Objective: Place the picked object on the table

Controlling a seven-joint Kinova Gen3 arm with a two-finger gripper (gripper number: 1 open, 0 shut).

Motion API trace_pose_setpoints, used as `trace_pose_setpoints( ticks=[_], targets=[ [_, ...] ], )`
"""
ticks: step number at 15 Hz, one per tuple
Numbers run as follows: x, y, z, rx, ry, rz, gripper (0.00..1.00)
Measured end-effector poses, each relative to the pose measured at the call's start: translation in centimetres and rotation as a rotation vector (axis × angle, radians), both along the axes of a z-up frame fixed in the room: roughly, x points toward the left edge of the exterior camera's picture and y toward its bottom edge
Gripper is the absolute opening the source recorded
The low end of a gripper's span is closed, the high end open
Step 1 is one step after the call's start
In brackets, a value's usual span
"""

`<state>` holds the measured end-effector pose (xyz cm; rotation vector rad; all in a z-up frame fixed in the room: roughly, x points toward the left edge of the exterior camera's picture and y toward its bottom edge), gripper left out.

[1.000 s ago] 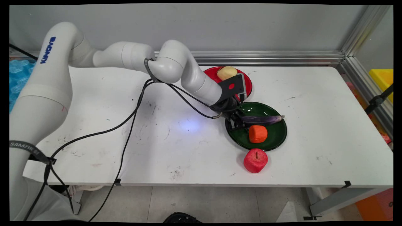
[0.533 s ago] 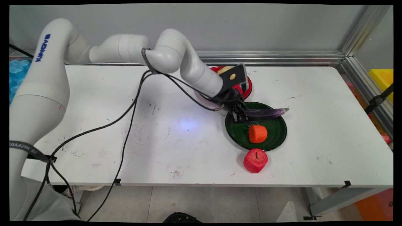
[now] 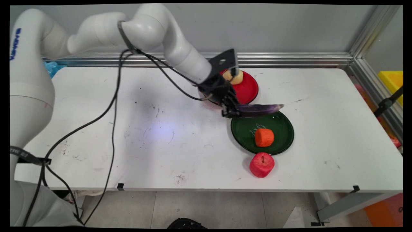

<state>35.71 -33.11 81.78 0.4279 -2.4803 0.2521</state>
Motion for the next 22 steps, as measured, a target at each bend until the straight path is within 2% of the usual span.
trace_pose_setpoints(
  ticks=[7,13,17,22],
  targets=[
    [6.6,2.5,1.7,0.056,-0.097,-0.005,0.00],
    [11.8,3.5,0.8,0.079,-0.164,0.009,0.00],
    [13.8,3.4,-0.7,0.075,-0.192,0.010,0.00],
    [14.8,2.7,-2.5,0.065,-0.201,-0.013,0.00]
  ],
)
